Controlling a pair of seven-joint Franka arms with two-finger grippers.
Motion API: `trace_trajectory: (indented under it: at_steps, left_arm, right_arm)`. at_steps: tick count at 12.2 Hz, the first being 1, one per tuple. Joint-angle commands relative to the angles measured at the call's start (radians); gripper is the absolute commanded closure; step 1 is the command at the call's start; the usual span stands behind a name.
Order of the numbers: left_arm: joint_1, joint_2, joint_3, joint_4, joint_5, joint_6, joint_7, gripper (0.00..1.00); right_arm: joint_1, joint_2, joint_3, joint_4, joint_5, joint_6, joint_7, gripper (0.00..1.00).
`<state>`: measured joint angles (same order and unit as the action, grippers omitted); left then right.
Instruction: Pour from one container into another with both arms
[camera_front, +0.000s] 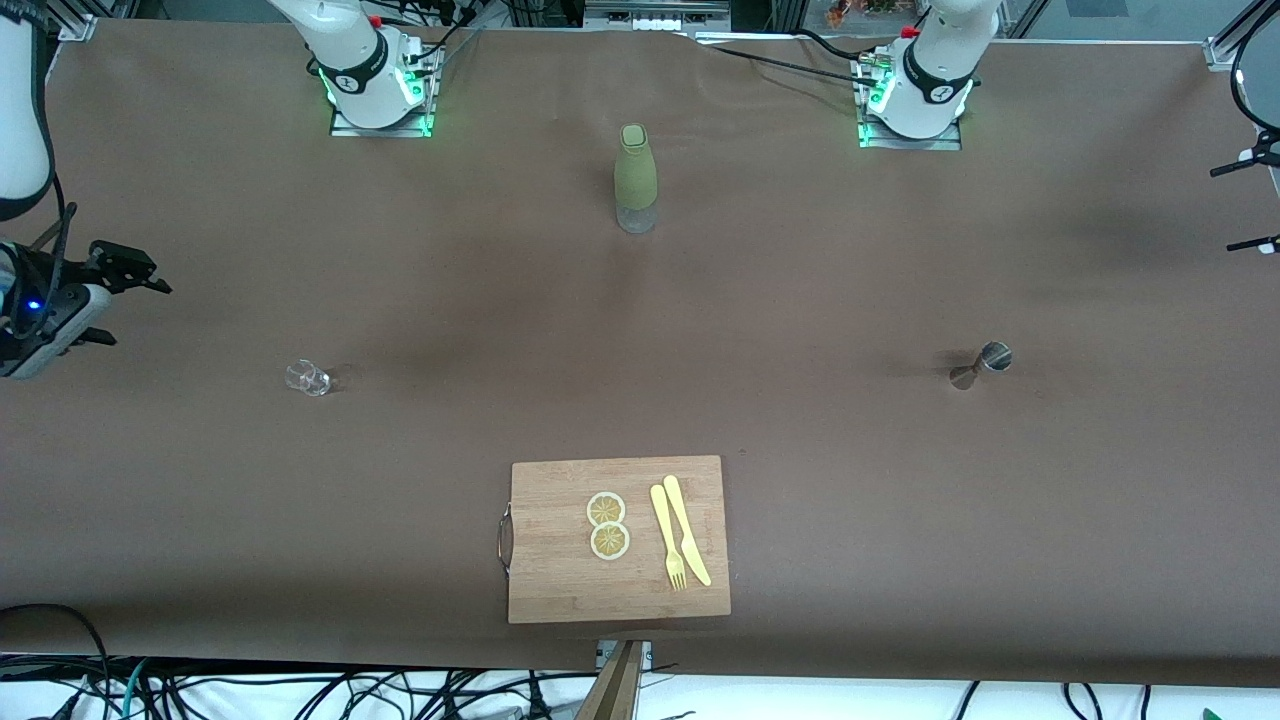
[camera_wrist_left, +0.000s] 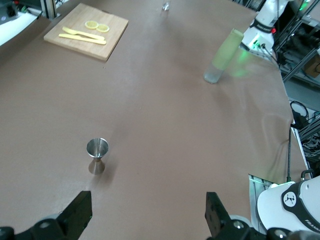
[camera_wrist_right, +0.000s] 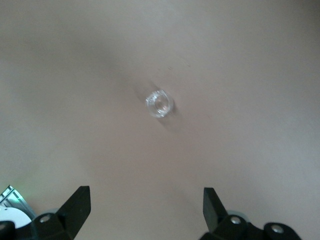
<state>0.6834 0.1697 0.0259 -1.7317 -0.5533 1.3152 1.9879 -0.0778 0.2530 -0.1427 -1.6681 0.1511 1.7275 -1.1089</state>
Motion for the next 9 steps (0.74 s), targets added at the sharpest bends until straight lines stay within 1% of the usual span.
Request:
trace_trajectory:
  at_steps: [1,4,6,9]
  left_arm:
    - [0.033,0.075,-0.008,0.020,-0.049,-0.037,0.107,0.00]
    - [0.050,0.169,-0.008,0.021,-0.082,-0.048,0.225,0.00]
    - [0.064,0.218,-0.009,0.020,-0.092,-0.050,0.271,0.00]
    - [0.067,0.290,-0.009,0.020,-0.105,-0.048,0.339,0.00]
  right_arm:
    - [-0.072,0.093,0.005,0.015,0.161,0.003,-0.208,0.00]
    - [-0.144,0.193,0.005,0.015,0.318,0.001,-0.424,0.00]
    - [-0.187,0.257,0.005,0.015,0.405,-0.005,-0.562,0.00]
    - [-0.244,0.366,0.005,0.015,0.575,-0.011,-0.844,0.00]
